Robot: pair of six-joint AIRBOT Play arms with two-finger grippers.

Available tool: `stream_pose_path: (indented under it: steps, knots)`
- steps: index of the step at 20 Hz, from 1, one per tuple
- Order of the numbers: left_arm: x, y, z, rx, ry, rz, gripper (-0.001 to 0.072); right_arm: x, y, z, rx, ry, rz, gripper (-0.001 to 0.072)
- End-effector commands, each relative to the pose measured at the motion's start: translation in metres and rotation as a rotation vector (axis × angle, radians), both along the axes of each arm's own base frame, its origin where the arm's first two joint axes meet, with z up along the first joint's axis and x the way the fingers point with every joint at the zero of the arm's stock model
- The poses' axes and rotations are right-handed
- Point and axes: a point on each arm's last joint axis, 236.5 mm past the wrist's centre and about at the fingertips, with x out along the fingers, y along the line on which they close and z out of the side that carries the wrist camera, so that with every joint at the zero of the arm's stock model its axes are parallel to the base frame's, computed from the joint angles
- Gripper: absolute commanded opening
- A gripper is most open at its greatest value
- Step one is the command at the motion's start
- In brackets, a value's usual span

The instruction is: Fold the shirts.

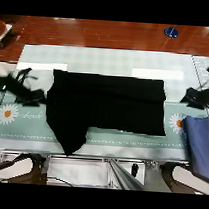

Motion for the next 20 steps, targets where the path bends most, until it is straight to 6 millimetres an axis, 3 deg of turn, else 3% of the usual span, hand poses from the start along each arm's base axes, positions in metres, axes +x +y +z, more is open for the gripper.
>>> stream_pose_path:
  steps: [1,3,7,10,12,14,15,16,17,18,20]
  knots:
    - [-0.046,-0.003,-0.020,-0.135,-0.071,0.299,0.0506,-0.020,0.019,0.000,0.079,-0.225,-0.151,0.0410]
    - [-0.062,-0.012,-0.030,-0.218,-0.049,0.434,0.0506,-0.031,0.041,-0.008,0.150,-0.243,-0.166,0.0410]
    - [-0.081,-0.041,-0.043,-0.267,0.008,0.382,0.0506,-0.038,0.055,-0.016,0.207,-0.220,-0.163,0.0410]
    - [-0.086,-0.061,-0.050,-0.270,0.025,0.313,0.0506,-0.039,0.056,-0.016,0.209,-0.217,-0.162,0.0410]
    - [-0.078,-0.076,-0.050,-0.293,-0.001,0.307,0.0506,-0.038,0.054,-0.016,0.203,-0.222,-0.169,0.0410]
    - [-0.079,-0.089,-0.053,-0.288,-0.006,0.253,0.0502,-0.038,0.028,-0.020,0.161,-0.217,-0.280,0.0409]
    - [-0.081,-0.094,-0.054,-0.284,-0.004,0.225,0.0410,-0.046,0.012,-0.024,0.135,-0.196,-0.334,0.0409]
    - [-0.081,-0.097,-0.055,-0.281,-0.007,0.213,0.0188,-0.058,0.000,-0.029,0.111,-0.158,-0.354,0.0409]
    - [-0.080,-0.097,-0.055,-0.276,-0.015,0.210,0.0022,-0.078,-0.008,-0.036,0.082,-0.089,-0.351,0.0409]
    - [-0.078,-0.096,-0.055,-0.272,-0.021,0.214,0.0016,-0.098,-0.008,-0.044,0.071,-0.013,-0.333,0.0409]
    - [-0.075,-0.093,-0.056,-0.264,-0.038,0.216,0.0016,-0.128,0.017,-0.059,0.128,0.114,-0.293,0.0409]
